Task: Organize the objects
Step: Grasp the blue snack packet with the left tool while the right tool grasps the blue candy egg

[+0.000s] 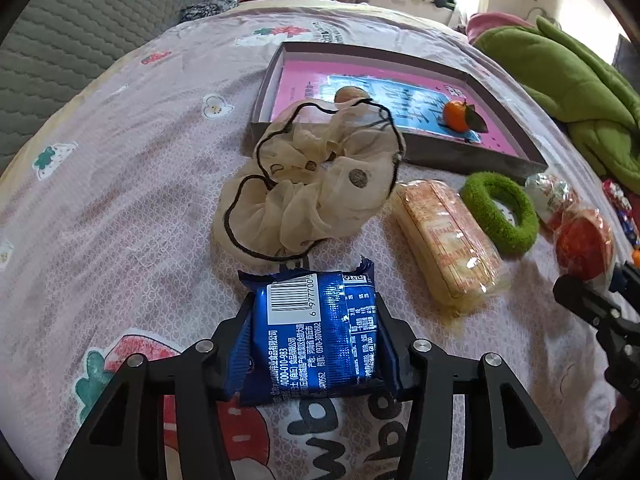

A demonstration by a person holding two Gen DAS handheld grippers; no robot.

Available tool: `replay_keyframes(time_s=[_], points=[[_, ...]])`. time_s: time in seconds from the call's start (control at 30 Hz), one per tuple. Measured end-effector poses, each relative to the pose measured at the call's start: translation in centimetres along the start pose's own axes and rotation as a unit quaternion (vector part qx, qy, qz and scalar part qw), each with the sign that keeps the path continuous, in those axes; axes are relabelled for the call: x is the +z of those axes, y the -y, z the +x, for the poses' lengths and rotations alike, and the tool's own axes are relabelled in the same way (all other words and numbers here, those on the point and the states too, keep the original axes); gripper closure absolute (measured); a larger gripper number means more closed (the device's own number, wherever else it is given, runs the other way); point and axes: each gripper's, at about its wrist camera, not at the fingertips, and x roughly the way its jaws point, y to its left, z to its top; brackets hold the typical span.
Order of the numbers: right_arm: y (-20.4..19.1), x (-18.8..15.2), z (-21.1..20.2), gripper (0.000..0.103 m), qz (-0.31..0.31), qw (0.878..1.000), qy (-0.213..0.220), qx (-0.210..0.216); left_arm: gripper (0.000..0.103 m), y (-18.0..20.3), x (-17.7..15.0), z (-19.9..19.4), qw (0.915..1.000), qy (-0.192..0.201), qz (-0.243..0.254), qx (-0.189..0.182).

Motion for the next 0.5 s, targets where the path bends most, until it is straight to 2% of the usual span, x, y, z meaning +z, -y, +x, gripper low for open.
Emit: replay_keyframes(time_s=[0.5], points=[[-1.8, 0.7, -2.6, 0.052, -0.004, 0.999, 0.027, 0.025, 0.049, 0.9, -0.9, -4.0, 0.9996, 0.024, 0.004, -0.012]])
